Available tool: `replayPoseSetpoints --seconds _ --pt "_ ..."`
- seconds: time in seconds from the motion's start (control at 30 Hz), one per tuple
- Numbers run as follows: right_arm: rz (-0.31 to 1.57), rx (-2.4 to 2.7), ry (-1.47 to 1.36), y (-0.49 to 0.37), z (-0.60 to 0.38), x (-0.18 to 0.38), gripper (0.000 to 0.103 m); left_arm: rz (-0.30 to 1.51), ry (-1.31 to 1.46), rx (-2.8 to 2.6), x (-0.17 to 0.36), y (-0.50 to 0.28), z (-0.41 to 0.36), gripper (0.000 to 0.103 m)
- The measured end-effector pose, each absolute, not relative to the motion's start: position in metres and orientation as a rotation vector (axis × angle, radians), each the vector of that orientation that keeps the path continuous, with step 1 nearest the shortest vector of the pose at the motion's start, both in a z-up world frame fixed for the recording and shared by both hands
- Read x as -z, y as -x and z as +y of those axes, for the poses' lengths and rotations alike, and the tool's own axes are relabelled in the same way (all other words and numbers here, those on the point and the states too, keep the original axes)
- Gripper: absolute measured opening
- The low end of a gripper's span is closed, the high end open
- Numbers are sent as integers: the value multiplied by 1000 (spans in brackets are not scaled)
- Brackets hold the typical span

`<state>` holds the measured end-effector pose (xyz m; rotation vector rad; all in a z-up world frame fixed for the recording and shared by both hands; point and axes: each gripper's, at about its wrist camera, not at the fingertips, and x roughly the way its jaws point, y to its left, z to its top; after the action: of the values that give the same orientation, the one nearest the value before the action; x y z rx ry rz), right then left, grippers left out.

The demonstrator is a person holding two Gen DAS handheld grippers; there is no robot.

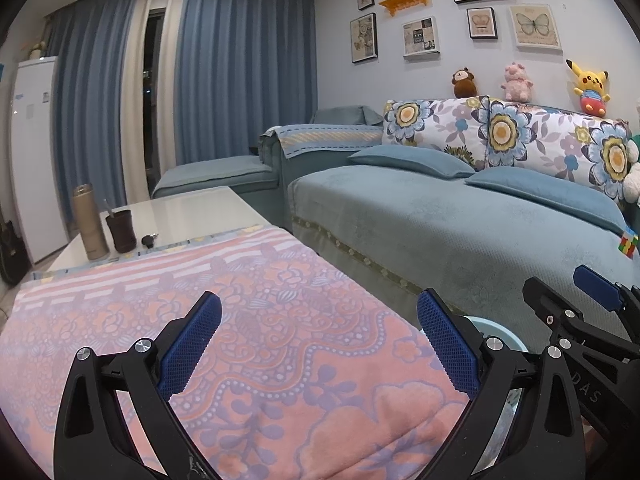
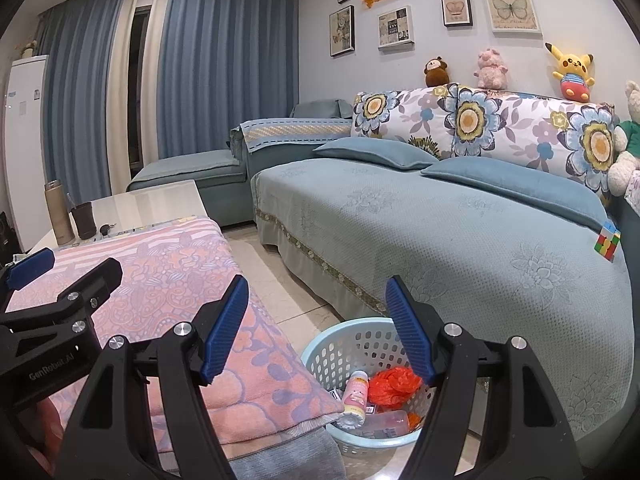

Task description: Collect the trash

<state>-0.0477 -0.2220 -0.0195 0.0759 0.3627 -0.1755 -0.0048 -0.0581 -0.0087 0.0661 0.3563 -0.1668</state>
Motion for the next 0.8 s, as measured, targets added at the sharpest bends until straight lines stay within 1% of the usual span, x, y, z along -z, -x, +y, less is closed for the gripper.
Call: replayPoseSetpoints --seconds 0.8 --pt "357 161 -76 47 -223 16 67 355 -93 165 4 1 -57 95"
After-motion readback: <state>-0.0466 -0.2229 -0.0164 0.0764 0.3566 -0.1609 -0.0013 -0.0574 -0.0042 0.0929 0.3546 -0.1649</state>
